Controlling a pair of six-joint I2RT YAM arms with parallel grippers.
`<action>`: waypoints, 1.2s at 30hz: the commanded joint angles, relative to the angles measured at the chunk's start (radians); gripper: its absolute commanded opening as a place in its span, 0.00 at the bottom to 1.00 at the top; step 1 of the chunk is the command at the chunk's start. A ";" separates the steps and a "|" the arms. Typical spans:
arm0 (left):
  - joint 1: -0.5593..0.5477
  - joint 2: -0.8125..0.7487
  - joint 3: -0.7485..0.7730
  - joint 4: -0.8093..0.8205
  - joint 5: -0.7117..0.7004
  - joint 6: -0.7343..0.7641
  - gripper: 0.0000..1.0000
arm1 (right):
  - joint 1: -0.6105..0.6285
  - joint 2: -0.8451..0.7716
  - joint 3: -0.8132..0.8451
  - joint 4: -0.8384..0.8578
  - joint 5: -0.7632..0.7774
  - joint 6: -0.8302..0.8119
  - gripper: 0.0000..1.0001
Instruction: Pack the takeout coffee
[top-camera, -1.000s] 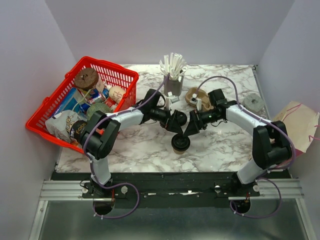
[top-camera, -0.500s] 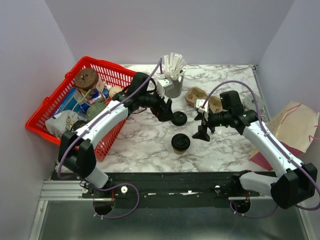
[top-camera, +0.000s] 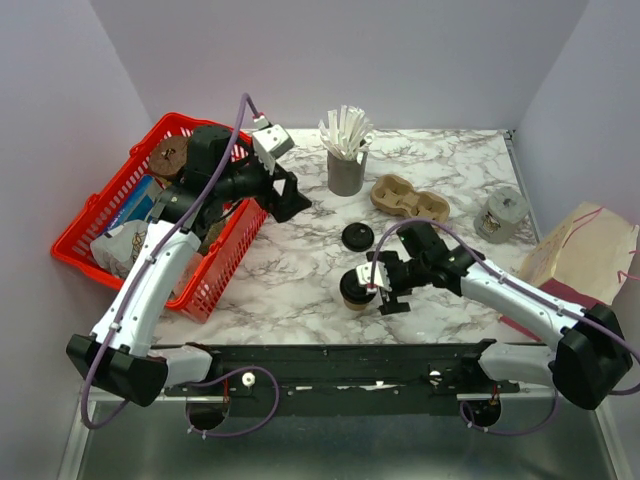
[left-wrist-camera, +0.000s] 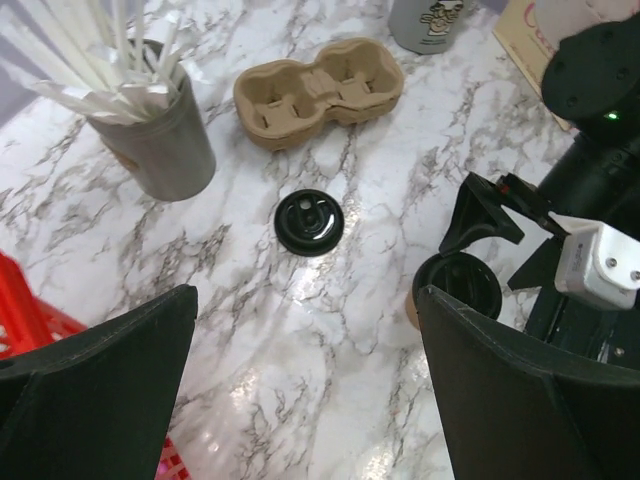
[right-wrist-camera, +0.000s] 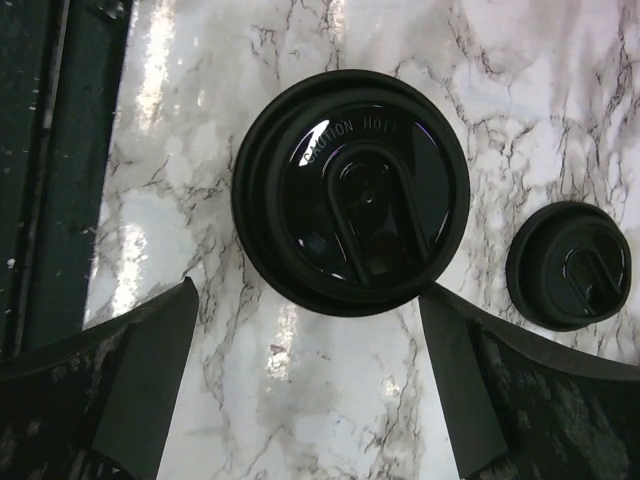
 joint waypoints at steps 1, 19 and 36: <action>0.065 -0.027 -0.029 -0.034 -0.038 0.002 0.99 | 0.080 0.039 -0.053 0.226 0.202 0.064 1.00; 0.149 -0.067 -0.079 -0.031 0.004 -0.038 0.99 | 0.131 0.355 0.125 0.576 0.335 0.312 1.00; 0.195 -0.059 -0.069 -0.077 -0.006 -0.016 0.98 | 0.131 0.809 0.639 0.619 0.358 0.364 0.99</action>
